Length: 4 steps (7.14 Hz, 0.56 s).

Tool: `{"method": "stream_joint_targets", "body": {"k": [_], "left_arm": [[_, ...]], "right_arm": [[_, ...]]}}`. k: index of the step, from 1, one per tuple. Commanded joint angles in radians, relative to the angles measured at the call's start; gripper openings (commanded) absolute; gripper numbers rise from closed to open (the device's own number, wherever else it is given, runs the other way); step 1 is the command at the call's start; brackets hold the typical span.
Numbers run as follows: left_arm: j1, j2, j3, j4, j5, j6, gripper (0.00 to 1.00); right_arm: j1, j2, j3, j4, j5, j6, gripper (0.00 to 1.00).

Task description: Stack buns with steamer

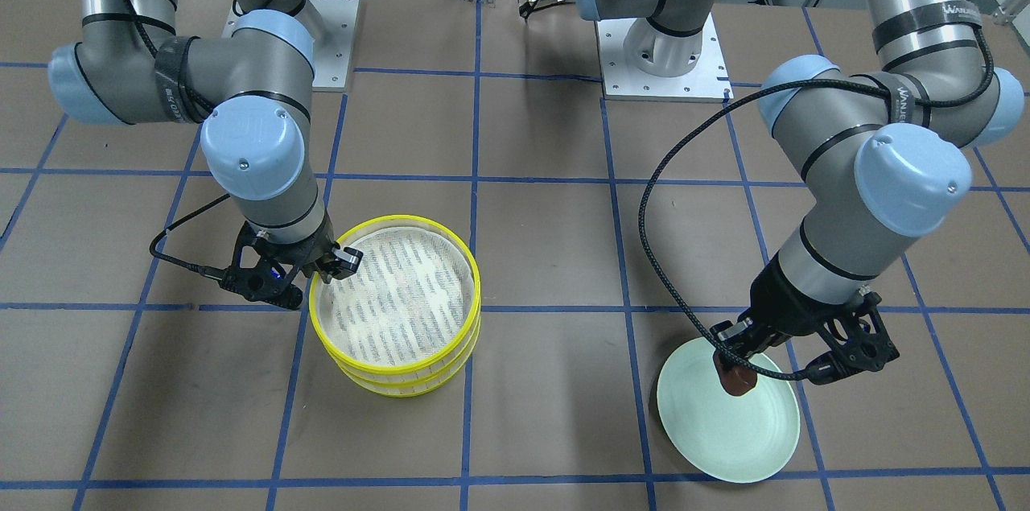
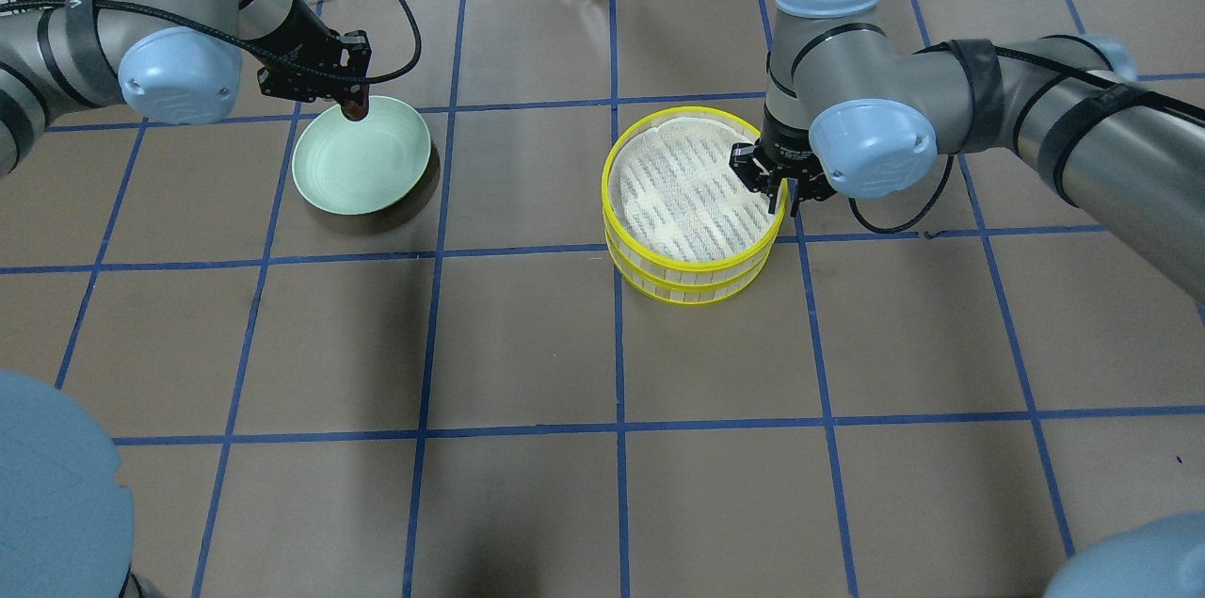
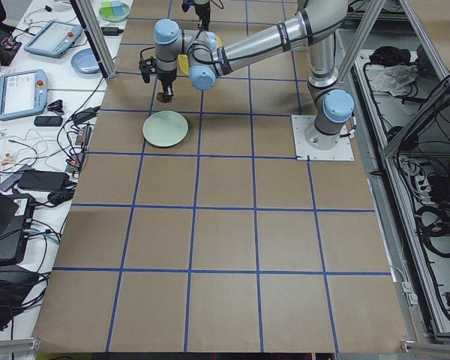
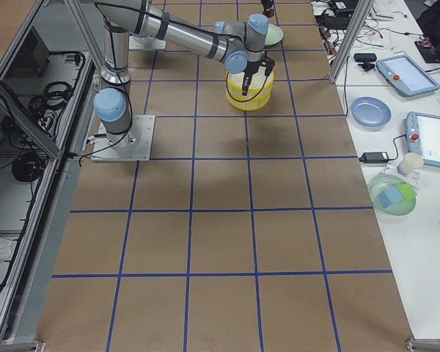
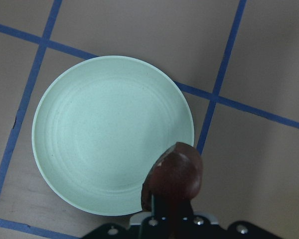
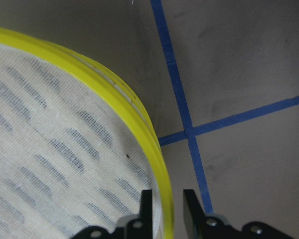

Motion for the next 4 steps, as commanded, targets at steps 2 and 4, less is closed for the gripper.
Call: {"method": "stream_joint_targets", "body": {"k": [2,4], "left_arm": [[-0.052,0.049,0.002,0.000,-0.133,-0.202,0.00],[-0.217,0.050,0.000,0.032,-0.129,-0.481,0.00]], "right_arm": [[-0.060,-0.059,-0.116,0.155,0.043,-0.135,1.00],[-0.136,-0.167,-0.214,0.380,0.083,-0.272,1.00]]}}
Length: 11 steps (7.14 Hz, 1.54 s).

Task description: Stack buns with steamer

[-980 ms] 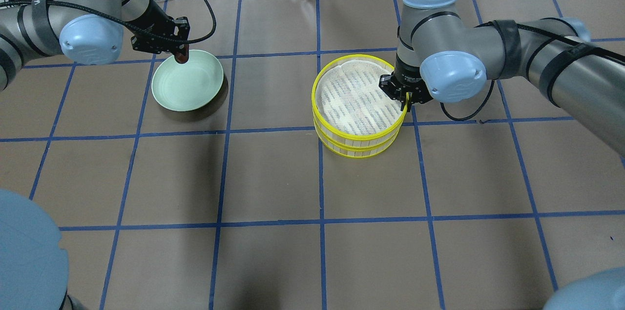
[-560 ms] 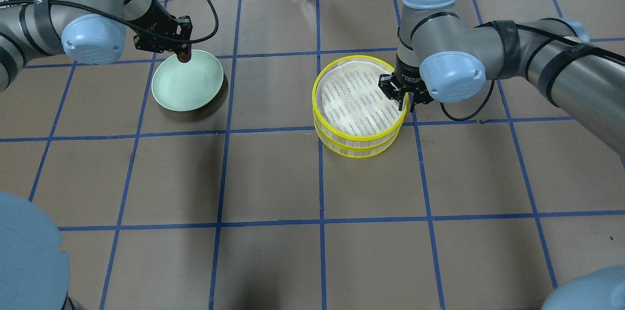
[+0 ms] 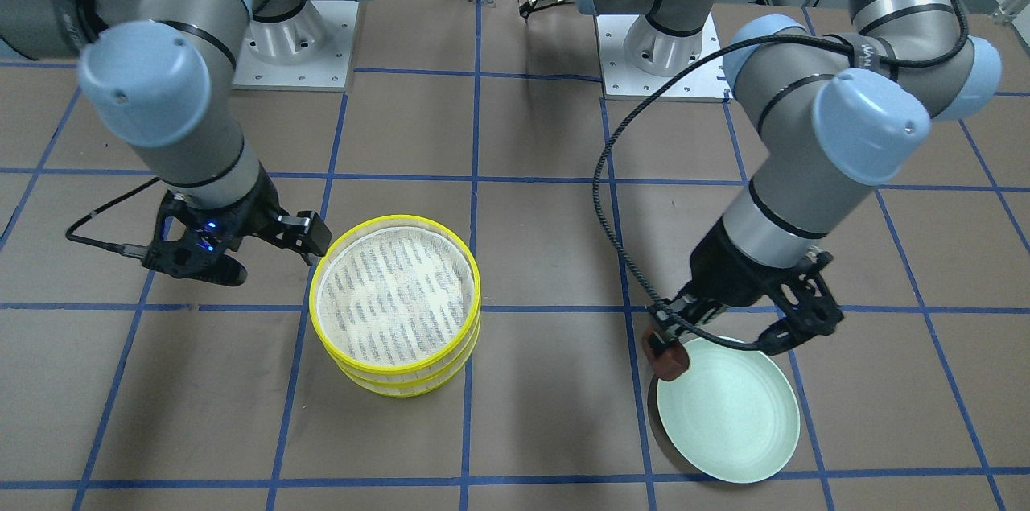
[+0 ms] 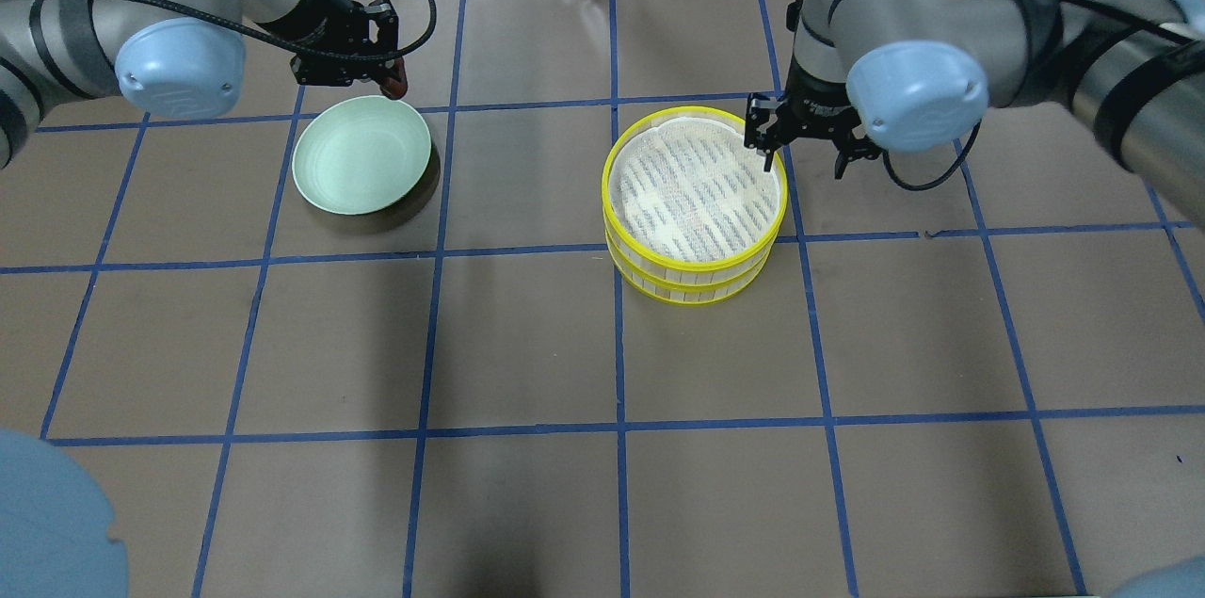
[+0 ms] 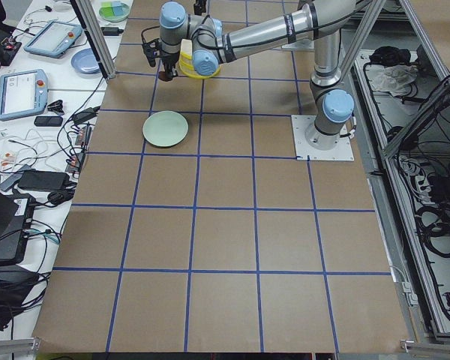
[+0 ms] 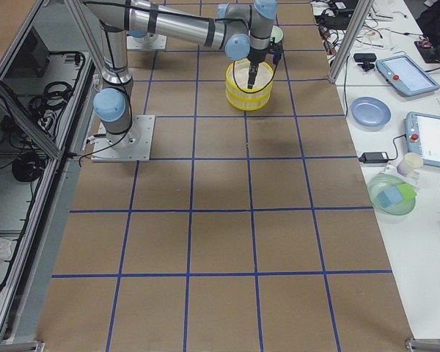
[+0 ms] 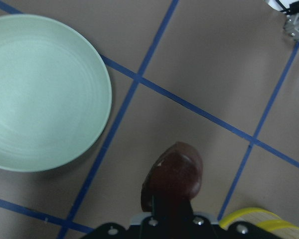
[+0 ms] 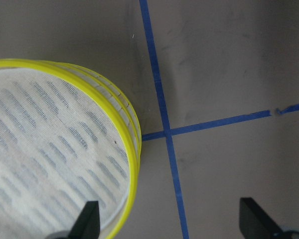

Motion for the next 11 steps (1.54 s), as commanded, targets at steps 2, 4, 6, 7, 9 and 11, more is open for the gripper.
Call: {"method": "stream_joint_targets", "body": {"k": [2,4,6,7,9,11], "left_arm": [[-0.177,-0.028,-0.015,0.106,-0.033,-0.324,0.00],[-0.263,-0.032,-0.032,0.105,-0.147,-0.477,0.00],[-0.309,-0.048,-0.046,0.097,-0.149,-0.476,0.42],[-0.314,-0.055,-0.075,0.100,-0.149,-0.476,0.74],[-0.315,-0.057,-0.083,0.106,-0.151,-0.480,1.00],[-0.315,-0.055,-0.070,0.105,-0.151,-0.476,1.00]], "right_arm": [[-0.044,-0.207,-0.063,0.249,0.023,-0.095,1.00],[-0.039,-0.226,-0.062,0.280,0.008,-0.139,1.00],[-0.039,-0.226,-0.057,0.201,0.006,-0.178,1.00],[-0.039,-0.232,-0.050,0.193,0.009,-0.180,1.00],[-0.038,-0.239,-0.036,0.193,0.007,-0.207,1.00],[-0.038,-0.242,-0.031,0.191,0.009,-0.207,1.00]]}}
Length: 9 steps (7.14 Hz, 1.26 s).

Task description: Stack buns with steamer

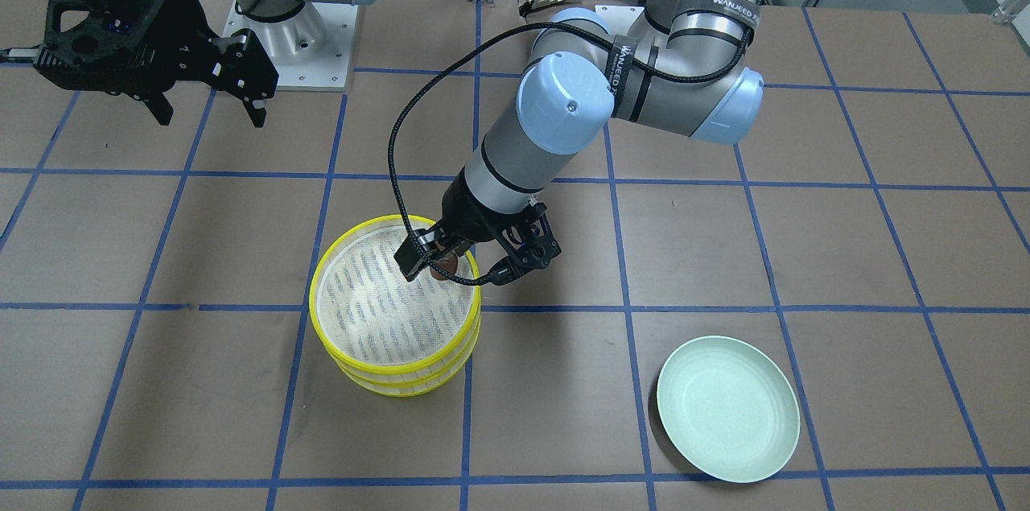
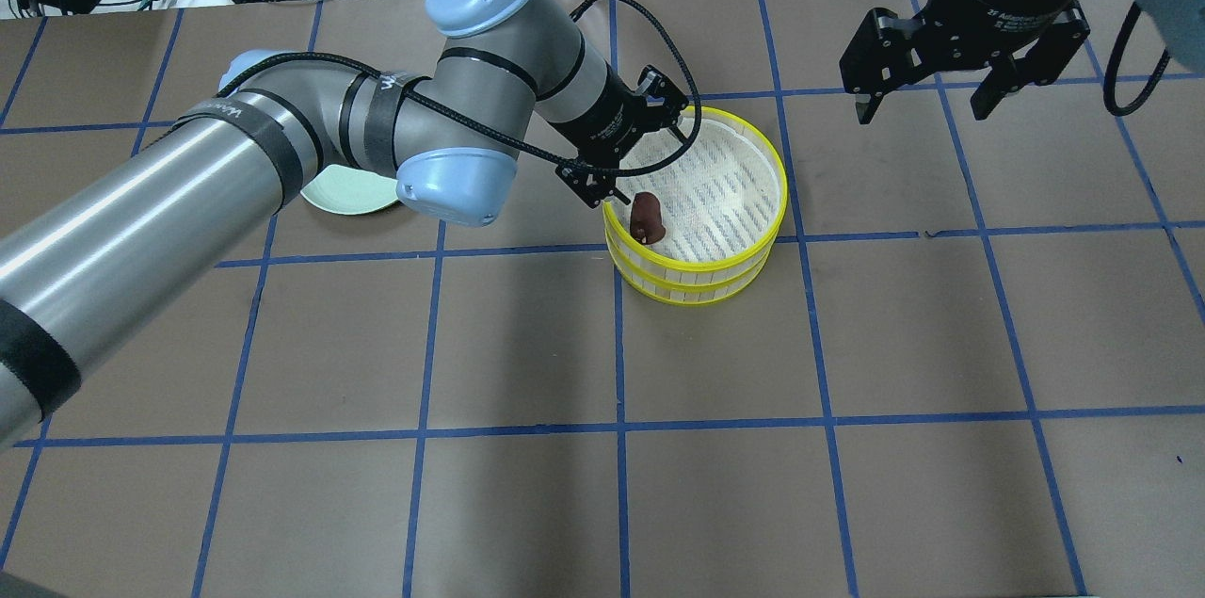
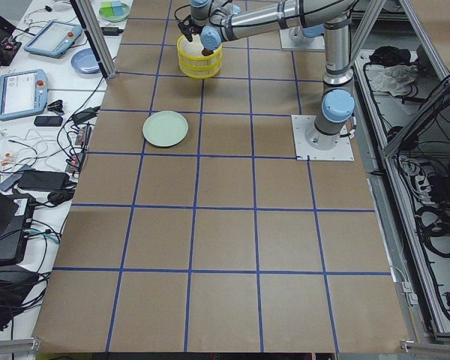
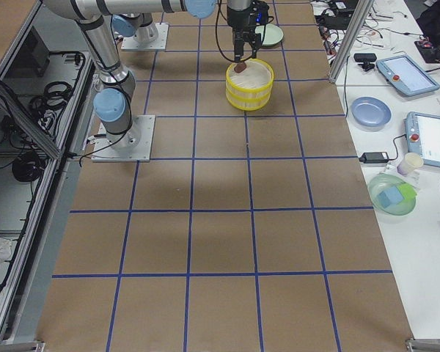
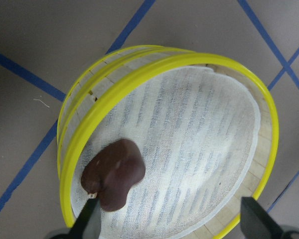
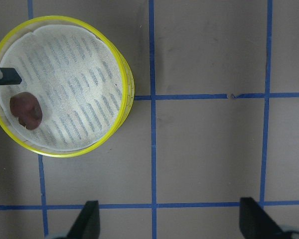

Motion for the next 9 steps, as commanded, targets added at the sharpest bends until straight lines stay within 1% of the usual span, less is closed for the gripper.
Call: {"method": "stream_joint_targets", "body": {"k": [1,2,3,5,6,7,8,9], "left_arm": [[0.006,0.025,0.023,-0.014,0.009,0.037,1.00],[0.032,0.040,0.048,-0.043,0.012,0.143,1.00],[0.087,0.043,0.072,-0.086,0.024,0.257,1.00],[0.179,0.081,0.118,-0.172,0.037,0.549,1.00],[0.222,0.106,0.131,-0.273,0.091,0.659,1.00],[0.239,0.143,0.125,-0.318,0.256,0.834,1.00],[0.247,0.166,0.125,-0.362,0.387,0.895,1.00],[0.262,0.180,0.122,-0.385,0.412,0.896,1.00]], "right_arm": [[0.000,-0.001,0.006,-0.001,0.001,-0.003,1.00],[0.000,-0.003,0.006,-0.001,0.003,-0.003,1.00],[0.000,-0.001,0.006,-0.001,0.003,-0.003,1.00],[0.000,-0.001,0.007,-0.001,0.006,-0.003,1.00],[0.000,-0.001,0.007,-0.001,0.003,-0.004,1.00],[0.000,-0.001,0.006,-0.001,0.001,-0.003,1.00],[0.000,-0.001,0.006,-0.015,0.001,-0.001,1.00],[0.000,-0.001,0.006,-0.038,0.001,-0.001,1.00]]}}
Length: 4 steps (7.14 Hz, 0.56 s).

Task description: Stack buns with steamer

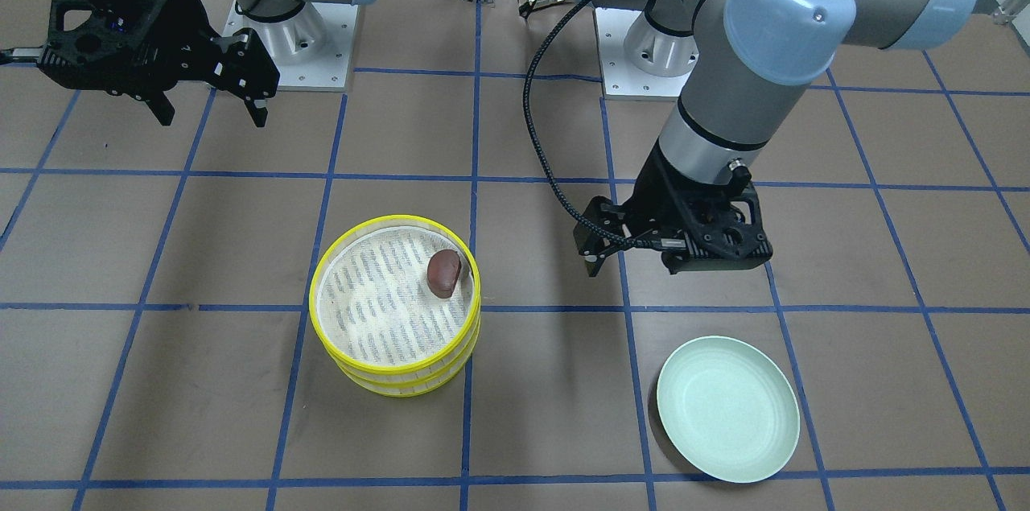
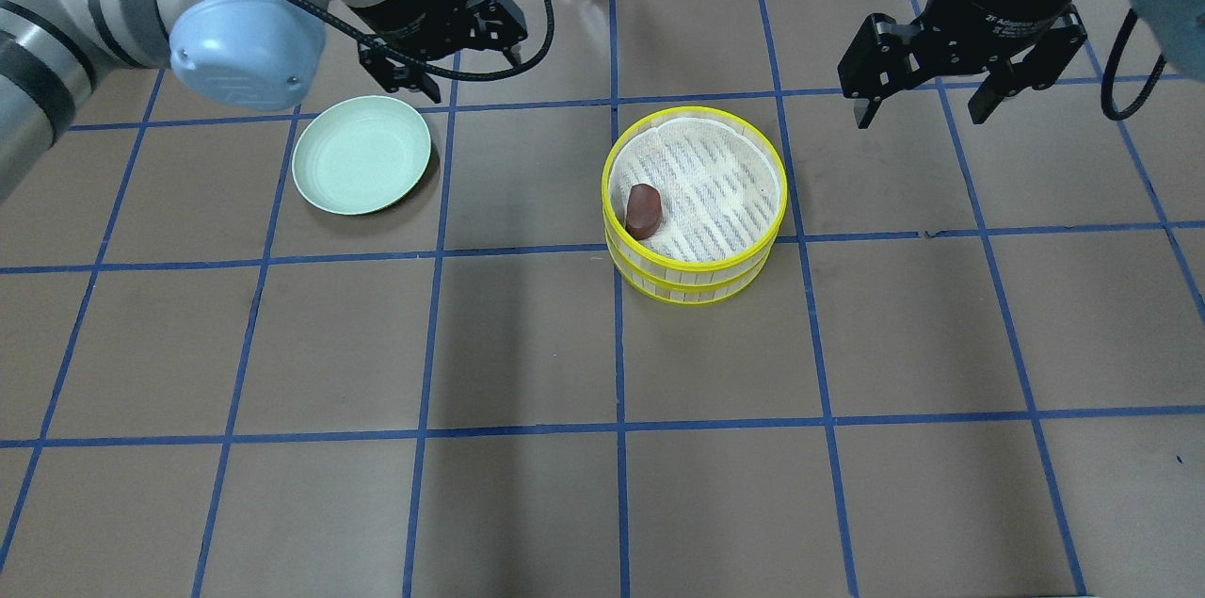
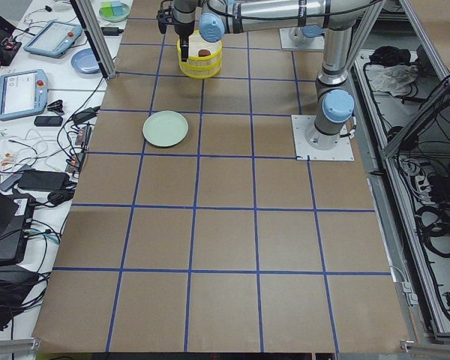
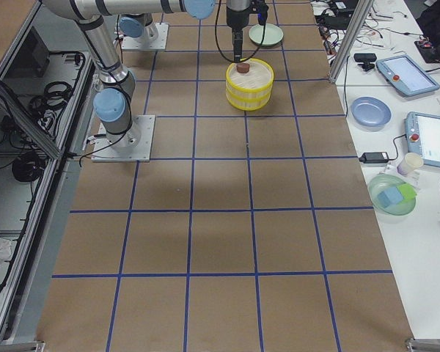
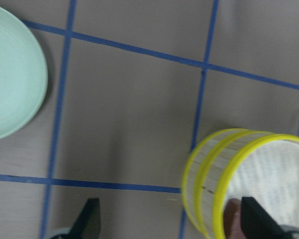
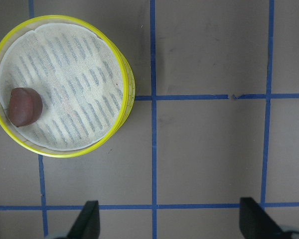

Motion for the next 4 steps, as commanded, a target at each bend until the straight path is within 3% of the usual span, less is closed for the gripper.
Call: {"method": "stream_joint_targets", "body": {"k": [1,4], "left_arm": [[0.029,0.056,0.000,-0.082,0.081,0.049,1.00],[0.098,0.166,0.004,-0.197,0.055,0.058,1.00]], "right_arm": [[0.000,0.000,0.000,-0.023,-0.002,-0.001,1.00],[0.000,0.000,0.001,-0.022,-0.006,-0.002,1.00]]}}
